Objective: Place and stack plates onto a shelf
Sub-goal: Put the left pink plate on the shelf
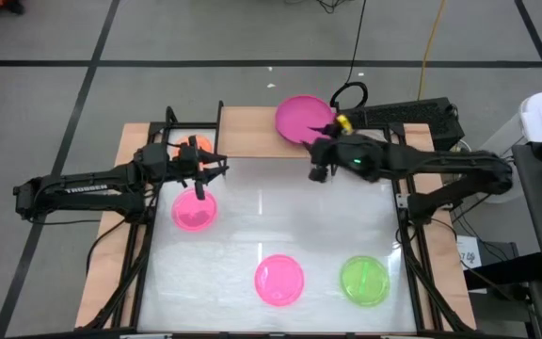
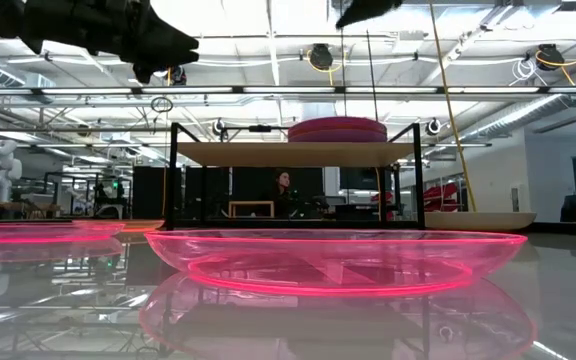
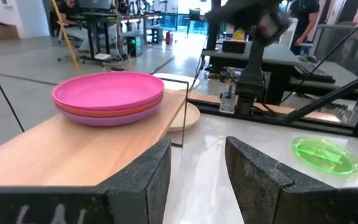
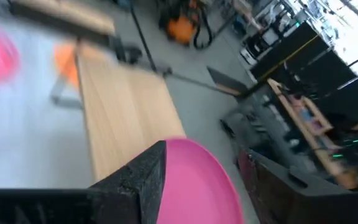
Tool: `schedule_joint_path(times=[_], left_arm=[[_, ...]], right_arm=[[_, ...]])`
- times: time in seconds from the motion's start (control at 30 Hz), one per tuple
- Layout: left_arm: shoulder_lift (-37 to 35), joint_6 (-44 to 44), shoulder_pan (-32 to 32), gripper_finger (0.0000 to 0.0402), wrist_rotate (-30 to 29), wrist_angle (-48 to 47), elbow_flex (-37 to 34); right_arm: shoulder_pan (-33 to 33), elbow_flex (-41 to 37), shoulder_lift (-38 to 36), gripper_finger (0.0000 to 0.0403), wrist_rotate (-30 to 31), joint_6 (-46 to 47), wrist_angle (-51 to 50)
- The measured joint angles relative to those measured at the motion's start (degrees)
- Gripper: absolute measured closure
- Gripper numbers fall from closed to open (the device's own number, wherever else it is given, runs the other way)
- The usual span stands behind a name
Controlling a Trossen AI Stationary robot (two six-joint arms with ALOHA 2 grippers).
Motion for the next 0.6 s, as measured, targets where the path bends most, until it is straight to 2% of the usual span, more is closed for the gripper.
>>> schedule_joint_path(times=[0.07,0.13,0.27,0.37,0.47,0.6], left_arm=[[0.0,-1.7,0.0,0.0243,0.0,0.0,0.0],[0.0,-3.5,0.0,0.0243,-0.3,-0.5,0.0],[0.6,-6.2,-1.5,0.0243,-6.7,-6.5,0.2],[0.9,-6.9,-2.5,0.0243,-9.9,-18.9,3.3],[3.0,-10.4,-3.9,0.0243,-15.2,-31.2,9.7],[9.8,-11.3,-7.3,0.0243,-18.2,-47.1,18.5]], right_arm=[[2.0,0.0,-2.7,0.0228,-1.8,6.5,-1.2],[3.8,-1.5,-5.6,0.0229,-6.4,11.9,-0.9],[7.4,-7.4,-10.5,0.0229,-14.7,17.2,3.2],[10.2,-13.0,-13.3,0.0229,-15.2,16.9,9.1],[12.7,-18.3,-15.6,0.0229,-15.1,16.5,16.8],[15.1,-24.7,-17.5,0.0229,-15.1,14.1,28.6]])
